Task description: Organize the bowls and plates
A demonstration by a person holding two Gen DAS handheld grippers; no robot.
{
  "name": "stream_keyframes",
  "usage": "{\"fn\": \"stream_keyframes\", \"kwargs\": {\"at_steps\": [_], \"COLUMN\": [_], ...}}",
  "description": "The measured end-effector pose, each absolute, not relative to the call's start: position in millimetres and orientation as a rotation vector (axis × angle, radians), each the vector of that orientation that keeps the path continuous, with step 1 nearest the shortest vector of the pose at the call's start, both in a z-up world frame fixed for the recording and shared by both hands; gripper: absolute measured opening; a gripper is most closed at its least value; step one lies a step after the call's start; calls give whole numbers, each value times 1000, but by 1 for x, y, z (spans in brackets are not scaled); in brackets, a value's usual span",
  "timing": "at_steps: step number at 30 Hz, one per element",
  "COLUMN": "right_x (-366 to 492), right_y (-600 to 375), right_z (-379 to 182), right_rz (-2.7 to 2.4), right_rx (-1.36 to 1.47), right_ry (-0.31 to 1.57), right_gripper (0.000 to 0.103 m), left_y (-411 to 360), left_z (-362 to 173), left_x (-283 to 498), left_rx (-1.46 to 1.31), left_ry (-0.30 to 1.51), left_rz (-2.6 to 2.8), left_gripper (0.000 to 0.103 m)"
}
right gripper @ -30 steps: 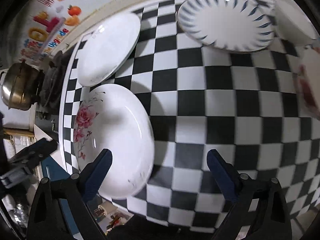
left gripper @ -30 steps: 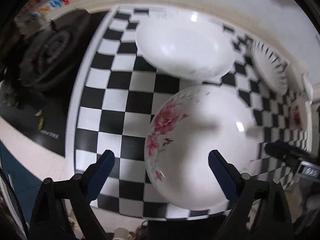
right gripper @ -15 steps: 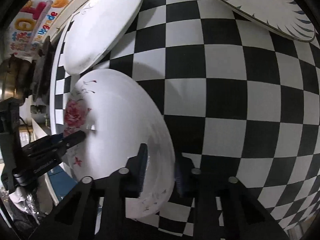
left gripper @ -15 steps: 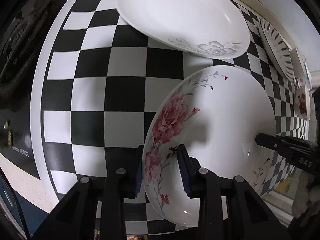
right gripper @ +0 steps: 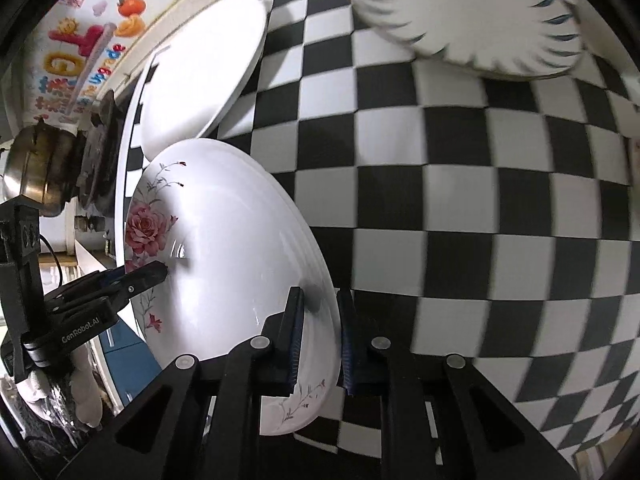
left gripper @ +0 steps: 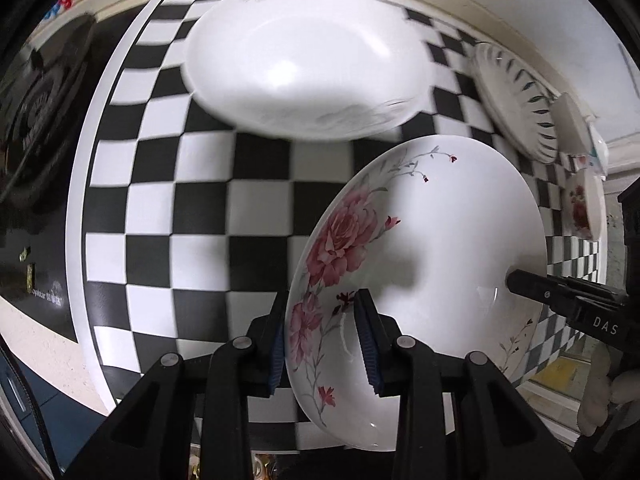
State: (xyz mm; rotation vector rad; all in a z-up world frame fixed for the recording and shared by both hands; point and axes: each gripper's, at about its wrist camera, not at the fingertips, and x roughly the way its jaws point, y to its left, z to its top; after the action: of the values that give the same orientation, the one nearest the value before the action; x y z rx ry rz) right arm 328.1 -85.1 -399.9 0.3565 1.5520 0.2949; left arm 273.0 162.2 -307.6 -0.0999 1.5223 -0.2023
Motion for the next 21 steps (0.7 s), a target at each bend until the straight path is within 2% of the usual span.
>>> {"fn": "stream_keyframes", "kwargs": {"at_steps": [10, 21], "right_x": [309, 297], "right_y": [-177, -230], "right_z": [-362, -385], "right_rz": [226, 154], "right_rx": [406, 464], "right_ry": [1480, 1485], "right_gripper": [18, 18], "left_y": [96, 29], "left_z": [-299, -329], "left_x": [291, 299], "left_rx": [-45, 23], "left_ry": [1476, 1529], "left_rz": [-305, -347], "left_gripper": [29, 29]}}
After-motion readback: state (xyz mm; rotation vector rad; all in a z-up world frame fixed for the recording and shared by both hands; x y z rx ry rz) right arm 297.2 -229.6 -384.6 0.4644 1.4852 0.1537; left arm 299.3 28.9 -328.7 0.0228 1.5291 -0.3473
